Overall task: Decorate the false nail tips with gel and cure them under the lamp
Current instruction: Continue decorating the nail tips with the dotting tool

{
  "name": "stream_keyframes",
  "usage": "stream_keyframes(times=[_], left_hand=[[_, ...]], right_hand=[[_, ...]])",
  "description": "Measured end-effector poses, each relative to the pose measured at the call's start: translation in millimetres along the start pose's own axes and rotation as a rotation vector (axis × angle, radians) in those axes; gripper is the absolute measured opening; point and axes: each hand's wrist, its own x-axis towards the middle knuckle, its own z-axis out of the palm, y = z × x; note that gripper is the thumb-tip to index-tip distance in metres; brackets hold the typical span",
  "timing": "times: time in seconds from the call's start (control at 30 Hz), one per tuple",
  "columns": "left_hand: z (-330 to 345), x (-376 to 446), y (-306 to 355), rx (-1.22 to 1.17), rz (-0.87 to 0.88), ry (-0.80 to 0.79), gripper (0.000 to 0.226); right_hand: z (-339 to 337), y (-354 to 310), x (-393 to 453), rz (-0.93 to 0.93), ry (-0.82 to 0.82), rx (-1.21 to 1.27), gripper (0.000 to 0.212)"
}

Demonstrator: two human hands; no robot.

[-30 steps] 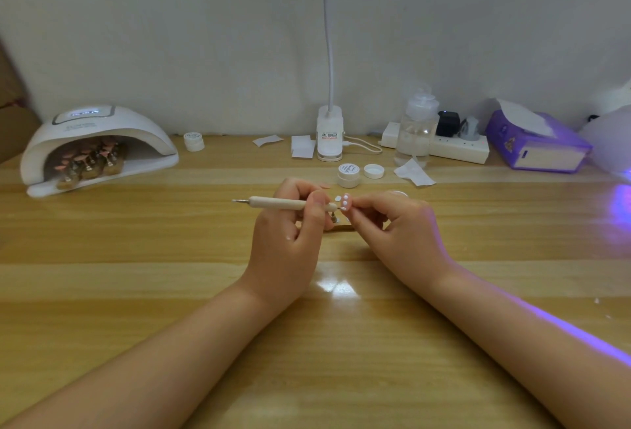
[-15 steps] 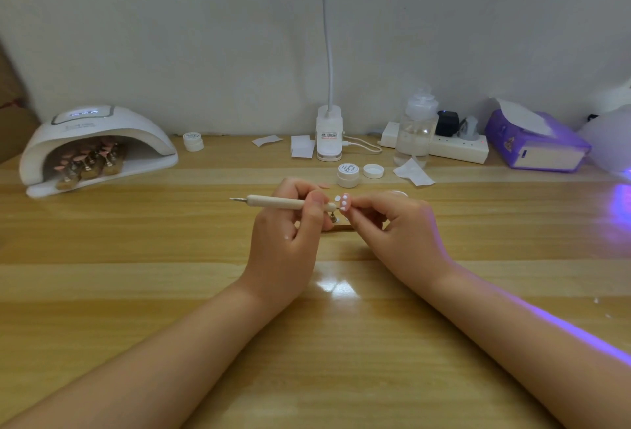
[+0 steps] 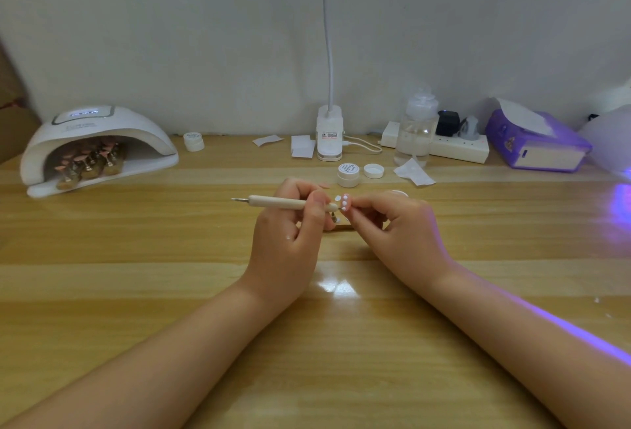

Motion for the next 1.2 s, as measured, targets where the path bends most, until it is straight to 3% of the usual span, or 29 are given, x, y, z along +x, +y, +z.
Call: stream_keyframes(times=[1.2], left_hand=[[0.7,0.6,-0.4,0.009,-0.005,0.01,0.016]], right_hand=[[1.4,0.7,0.3,-0.015,0.021,-0.006,0.007]])
